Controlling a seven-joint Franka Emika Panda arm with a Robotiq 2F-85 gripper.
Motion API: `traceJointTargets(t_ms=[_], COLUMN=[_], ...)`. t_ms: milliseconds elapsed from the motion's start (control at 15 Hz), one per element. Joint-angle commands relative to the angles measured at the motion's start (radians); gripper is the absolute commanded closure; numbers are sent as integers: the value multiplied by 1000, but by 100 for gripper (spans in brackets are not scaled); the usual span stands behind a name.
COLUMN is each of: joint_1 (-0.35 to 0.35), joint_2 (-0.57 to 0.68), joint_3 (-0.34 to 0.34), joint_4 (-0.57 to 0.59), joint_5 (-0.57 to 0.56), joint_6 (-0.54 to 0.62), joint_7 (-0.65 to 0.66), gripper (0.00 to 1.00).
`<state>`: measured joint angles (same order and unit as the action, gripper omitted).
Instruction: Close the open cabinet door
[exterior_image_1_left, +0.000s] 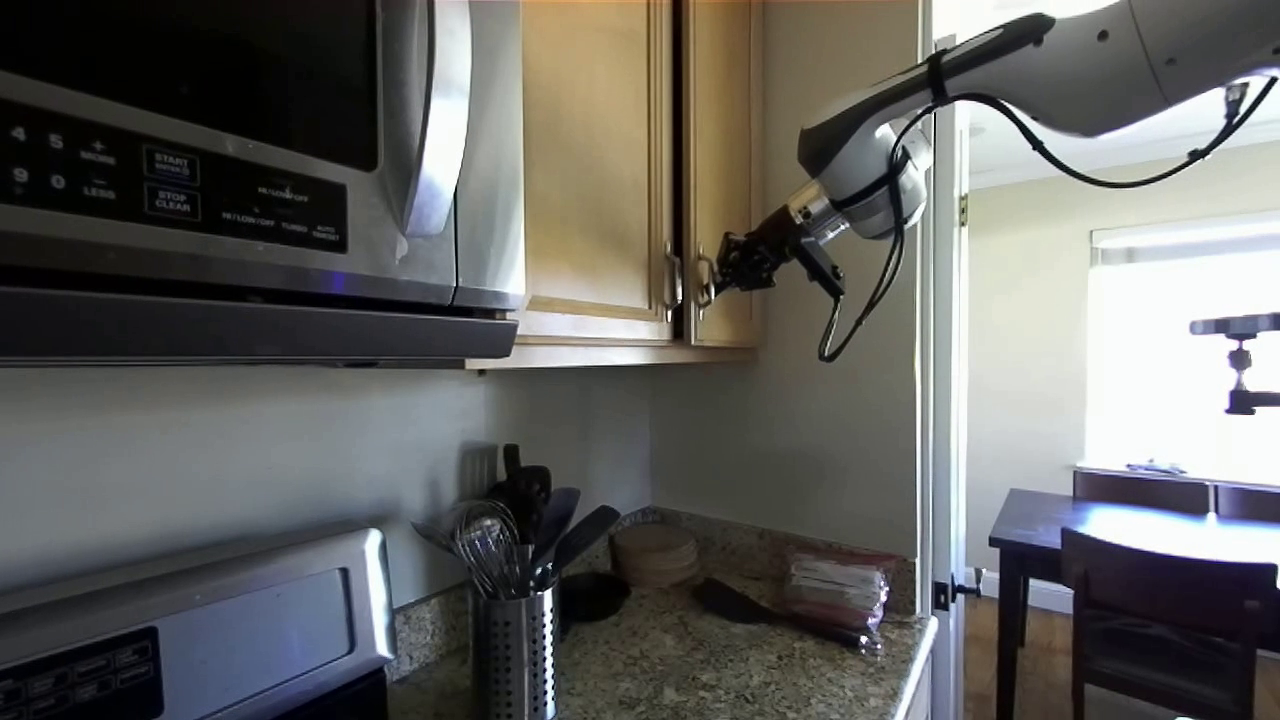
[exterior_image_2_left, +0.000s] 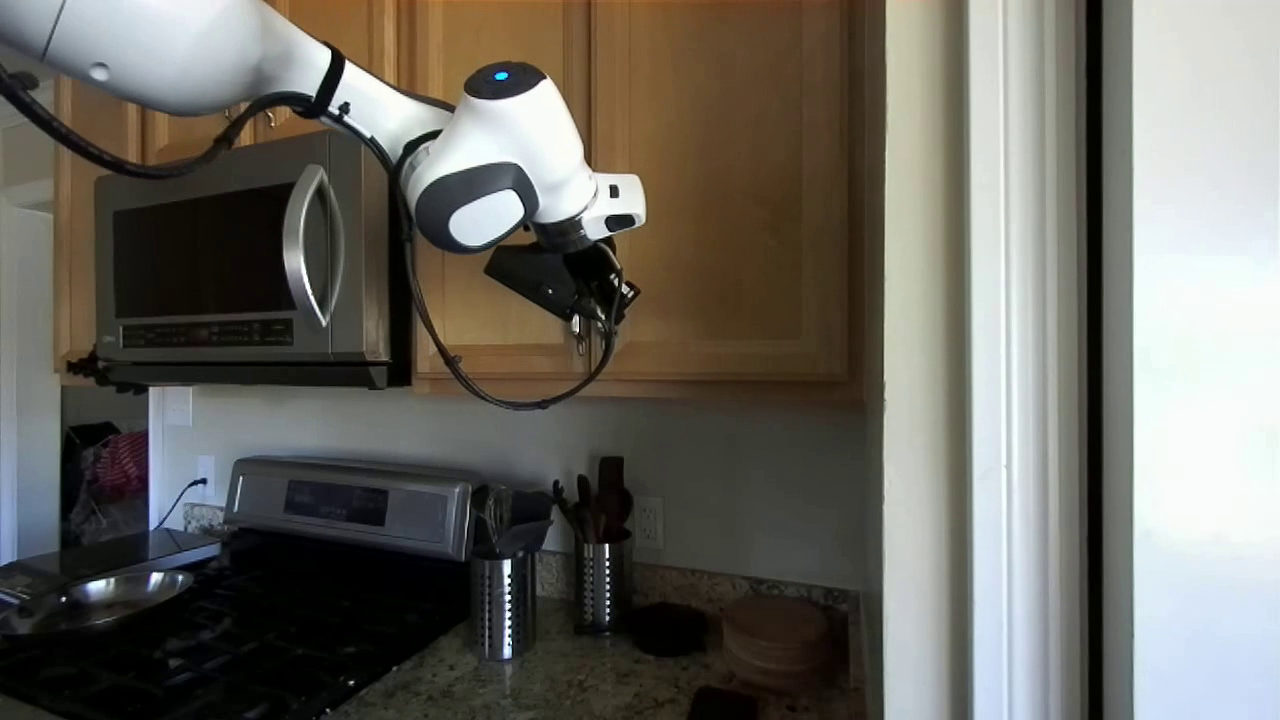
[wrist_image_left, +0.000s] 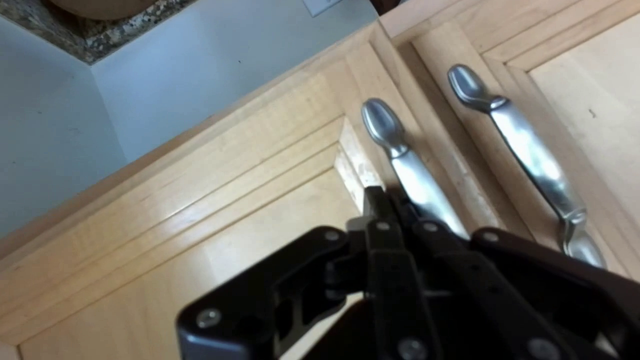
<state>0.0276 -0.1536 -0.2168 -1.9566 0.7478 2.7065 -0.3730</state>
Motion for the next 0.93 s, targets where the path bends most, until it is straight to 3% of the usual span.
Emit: traceJointTargets(t_ms=[0, 67, 200, 600, 667, 867], joint_1=[-4, -14, -55, -156, -177, -194], joint_2=[29, 26, 10, -65, -74, -93], joint_3=[19, 21, 45, 57, 62, 64], joint_4=[11, -5, -54, -187, -194, -182], joint_5=[-49, -90, -206, -659, -738, -834], joint_6=[26, 22, 19, -86, -126, -324], joint_7=[43, 60, 111, 322, 364, 391], gripper=[94, 75, 67, 29, 21, 3])
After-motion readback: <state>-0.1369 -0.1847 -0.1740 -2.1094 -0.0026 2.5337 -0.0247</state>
